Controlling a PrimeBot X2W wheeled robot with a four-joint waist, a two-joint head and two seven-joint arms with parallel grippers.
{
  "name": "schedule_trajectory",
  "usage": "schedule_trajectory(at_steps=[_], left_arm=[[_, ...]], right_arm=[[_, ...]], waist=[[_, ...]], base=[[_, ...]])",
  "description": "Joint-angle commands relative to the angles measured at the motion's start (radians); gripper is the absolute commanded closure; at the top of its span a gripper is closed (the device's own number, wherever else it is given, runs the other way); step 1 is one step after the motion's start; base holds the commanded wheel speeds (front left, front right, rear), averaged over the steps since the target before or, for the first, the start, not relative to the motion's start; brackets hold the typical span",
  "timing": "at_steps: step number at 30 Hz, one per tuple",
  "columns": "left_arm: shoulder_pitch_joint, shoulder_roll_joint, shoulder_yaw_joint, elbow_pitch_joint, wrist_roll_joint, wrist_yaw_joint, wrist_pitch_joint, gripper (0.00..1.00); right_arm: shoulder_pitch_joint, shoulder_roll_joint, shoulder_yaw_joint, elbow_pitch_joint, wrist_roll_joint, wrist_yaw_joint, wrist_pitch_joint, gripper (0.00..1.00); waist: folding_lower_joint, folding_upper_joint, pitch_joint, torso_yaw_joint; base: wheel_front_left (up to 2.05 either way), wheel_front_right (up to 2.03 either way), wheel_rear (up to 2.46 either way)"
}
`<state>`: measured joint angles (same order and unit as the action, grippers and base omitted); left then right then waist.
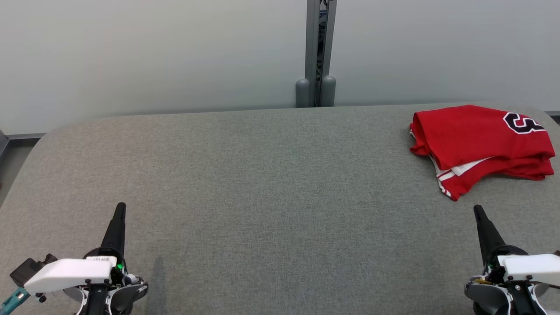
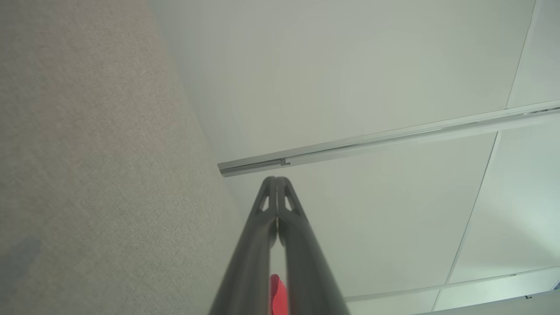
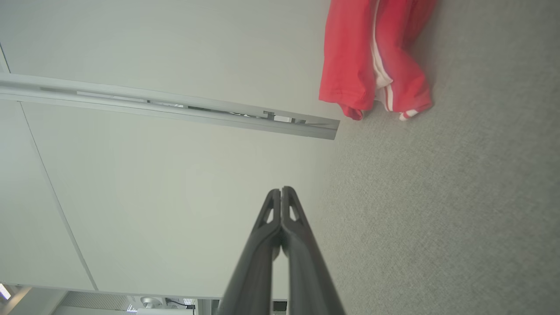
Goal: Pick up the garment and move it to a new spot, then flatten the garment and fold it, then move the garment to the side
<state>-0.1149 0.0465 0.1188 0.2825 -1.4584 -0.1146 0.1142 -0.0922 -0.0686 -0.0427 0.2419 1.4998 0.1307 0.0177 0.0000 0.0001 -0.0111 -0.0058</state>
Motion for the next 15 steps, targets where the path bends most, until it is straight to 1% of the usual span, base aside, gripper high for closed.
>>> schedule_trajectory(at_steps=[1, 15], left_arm=[[-0.029, 0.005, 0.009, 0.0, -0.028, -0.009, 0.008, 1.0], [-0.046, 0.006, 0.021, 0.008, -0.117, -0.018, 0.035, 1.0]], right_arm=[[-0.01, -0.007, -0.005, 0.001, 0.027, 0.0, 0.009, 1.0], [-0.025, -0.006, -0.021, 0.006, 0.113, 0.0, 0.03, 1.0]], waist=[[0.0, -0.0001, 0.001, 0.001], [0.0, -0.0001, 0.01, 0.004]], base=[[0.0, 0.0, 0.0], [0.0, 0.0, 0.0]])
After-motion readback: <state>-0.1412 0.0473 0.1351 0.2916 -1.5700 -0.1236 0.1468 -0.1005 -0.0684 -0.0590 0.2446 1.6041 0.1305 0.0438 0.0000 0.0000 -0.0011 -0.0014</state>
